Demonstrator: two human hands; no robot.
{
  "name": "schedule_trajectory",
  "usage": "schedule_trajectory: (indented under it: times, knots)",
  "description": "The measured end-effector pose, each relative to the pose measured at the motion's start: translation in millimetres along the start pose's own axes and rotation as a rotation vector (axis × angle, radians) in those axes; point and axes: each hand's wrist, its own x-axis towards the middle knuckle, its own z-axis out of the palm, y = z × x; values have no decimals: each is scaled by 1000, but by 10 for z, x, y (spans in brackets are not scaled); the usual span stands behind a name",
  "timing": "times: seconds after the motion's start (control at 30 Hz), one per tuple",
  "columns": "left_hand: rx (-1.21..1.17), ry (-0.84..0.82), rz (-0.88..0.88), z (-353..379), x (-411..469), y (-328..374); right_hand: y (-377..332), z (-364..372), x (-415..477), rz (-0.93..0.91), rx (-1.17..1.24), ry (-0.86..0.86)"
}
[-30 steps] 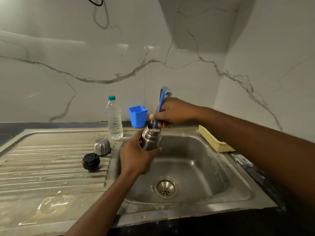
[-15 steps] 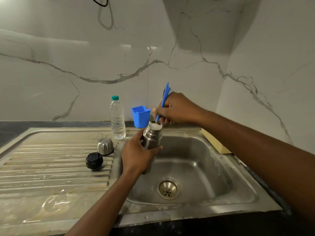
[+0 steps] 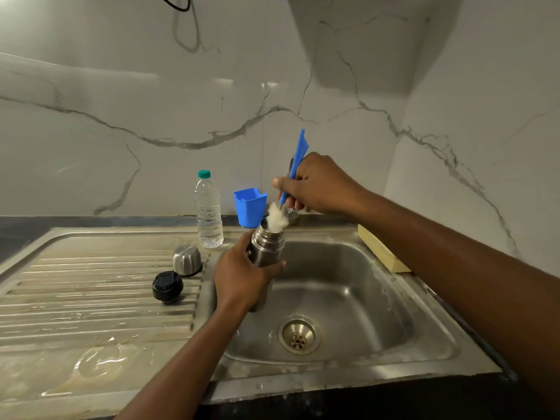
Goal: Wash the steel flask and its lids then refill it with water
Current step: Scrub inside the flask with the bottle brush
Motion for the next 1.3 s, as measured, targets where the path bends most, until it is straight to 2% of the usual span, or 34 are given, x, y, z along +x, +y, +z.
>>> schedule_trajectory:
  times: [0.07,0.2,0.3,0.47,0.67,0.87,0.93,1.03,1.2,1.3]
  knots:
    - [0,7,-2,-4,-9,16,-7,17,-15,10,31,-32]
    - [-6,9,23,17,-5,36,6,135,-109,-32,6,-297]
    - [-3,-2,22,6,11,13,16,20,-56,-84,5,-382]
    - [-10,-12,32,-12,15,-8,65,-73,26,-48,95,-319]
    - [-22,-33,36,13,19,-27,60,86,-60,-55,-1,-330]
    - [-24,-33,28,10,21,-46,8,-11,-18,-45,77,-52]
    - [-27,-34,41,22,7,-27,53,114,-76,-25,38,-90]
    - [0,-36,65,38,7,-8,125,227,-156,47,48,-237]
    - [7,-55,78,27,-2,20,119,191,-161,60,5,-231]
    - [15,-67,73,39,-5,-1,65,141,-162,100,101,-287]
